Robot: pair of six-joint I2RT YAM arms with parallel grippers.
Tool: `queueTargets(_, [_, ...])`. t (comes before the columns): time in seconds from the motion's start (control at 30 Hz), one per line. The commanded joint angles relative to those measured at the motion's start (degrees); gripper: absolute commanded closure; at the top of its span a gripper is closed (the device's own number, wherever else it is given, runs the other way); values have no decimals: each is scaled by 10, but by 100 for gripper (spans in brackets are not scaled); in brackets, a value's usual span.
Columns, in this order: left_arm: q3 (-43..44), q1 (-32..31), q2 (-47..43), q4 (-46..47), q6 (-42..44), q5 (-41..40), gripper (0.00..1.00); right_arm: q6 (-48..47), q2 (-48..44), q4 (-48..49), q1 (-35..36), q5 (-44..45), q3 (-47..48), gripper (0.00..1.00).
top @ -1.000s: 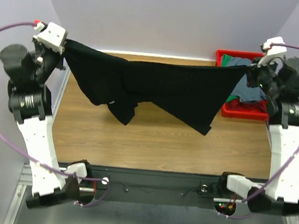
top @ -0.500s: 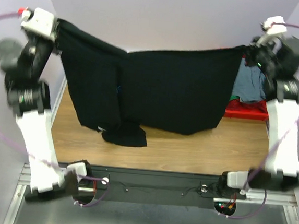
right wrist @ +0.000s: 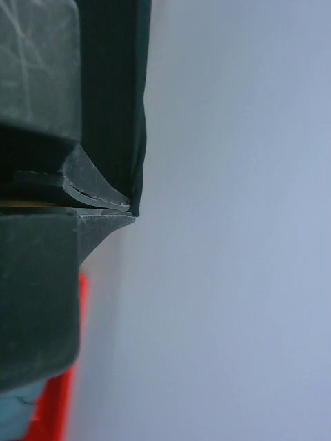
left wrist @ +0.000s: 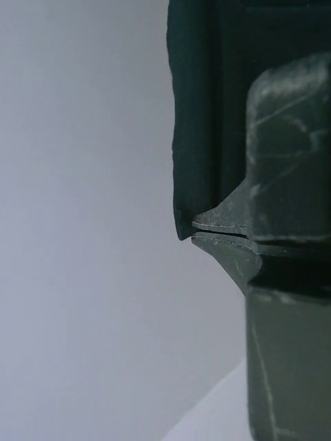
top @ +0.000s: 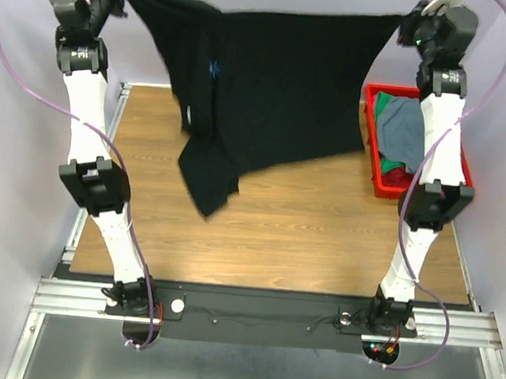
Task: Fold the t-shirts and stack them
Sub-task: Flatten the tshirt out
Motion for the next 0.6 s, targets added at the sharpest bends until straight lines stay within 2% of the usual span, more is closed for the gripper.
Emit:
queueTargets(0.0, [-26,23,-147,343,-71,-90,100,48,-142,289,-9,88,-72,100])
queueTargets(0.07, [-36,33,-165,385,-83,-109,100,55,-164,341,-9,88,-115,99])
queueTargets(0.2, [2,62,-149,415,-138,-102,100,46,-164,398,-9,75,-119,99])
queueTargets(0.3, [-48,66,-153,424,-128,-56,100,34,-150,398,-9,49,-153,99])
queueTargets(0.4, [-188,70,-183,437,-93,23,100,22,-153,406,-8,-15,-255,99])
queueTargets(0.43, [-281,70,-201,448,-74,44,100,5,-157,407,-6,-49,-316,99])
queueTargets(0.5, [-372,70,-220,454,-35,68,100,-9,-163,407,1,-75,-374,99])
queueTargets(0.53, [-456,70,-239,459,-5,80,100,-42,-165,407,3,-92,-431,100])
queueTargets(0.57, [-497,70,-246,463,-4,82,100,-42,-167,407,6,-101,-432,99])
